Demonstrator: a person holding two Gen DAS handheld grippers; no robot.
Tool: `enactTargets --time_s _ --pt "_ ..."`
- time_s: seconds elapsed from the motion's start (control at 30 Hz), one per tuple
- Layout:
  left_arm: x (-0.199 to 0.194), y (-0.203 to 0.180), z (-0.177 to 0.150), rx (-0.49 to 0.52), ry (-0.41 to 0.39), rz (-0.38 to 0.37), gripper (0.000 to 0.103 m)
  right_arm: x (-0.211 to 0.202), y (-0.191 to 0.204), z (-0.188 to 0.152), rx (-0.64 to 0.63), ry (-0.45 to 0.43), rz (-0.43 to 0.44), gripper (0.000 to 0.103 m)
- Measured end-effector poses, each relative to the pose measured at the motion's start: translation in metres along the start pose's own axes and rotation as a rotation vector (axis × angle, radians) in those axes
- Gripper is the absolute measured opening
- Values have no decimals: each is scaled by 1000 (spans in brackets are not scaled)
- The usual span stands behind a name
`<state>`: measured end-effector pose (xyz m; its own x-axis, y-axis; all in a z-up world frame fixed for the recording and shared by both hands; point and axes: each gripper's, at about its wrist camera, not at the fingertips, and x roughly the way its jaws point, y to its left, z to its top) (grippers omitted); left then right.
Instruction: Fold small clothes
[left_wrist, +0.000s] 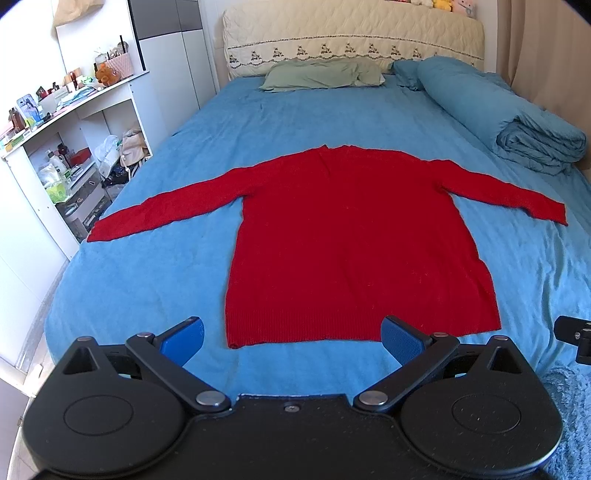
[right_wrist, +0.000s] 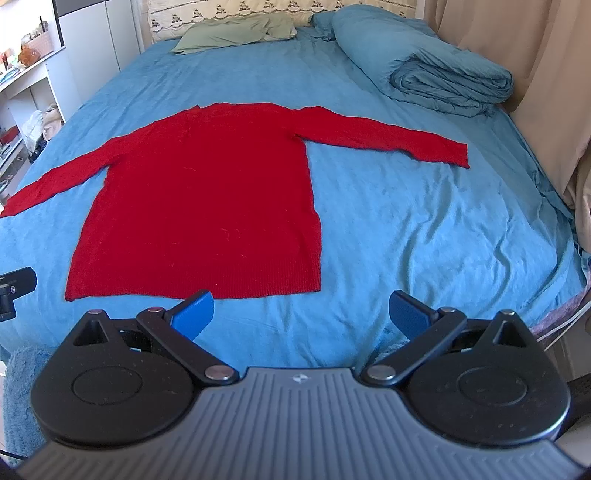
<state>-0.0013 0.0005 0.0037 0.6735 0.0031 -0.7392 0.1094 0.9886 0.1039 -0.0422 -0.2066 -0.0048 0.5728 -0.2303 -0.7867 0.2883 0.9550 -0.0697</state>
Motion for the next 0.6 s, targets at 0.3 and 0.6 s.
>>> enactTargets --time_s 0.3,0.6 --pt "-2 3 1 -1 -9 6 103 0 1 0 0 -2 2 103" --pt "-13 -1 38 -4 -117 -5 103 -7 -5 13 11 -12 20 103"
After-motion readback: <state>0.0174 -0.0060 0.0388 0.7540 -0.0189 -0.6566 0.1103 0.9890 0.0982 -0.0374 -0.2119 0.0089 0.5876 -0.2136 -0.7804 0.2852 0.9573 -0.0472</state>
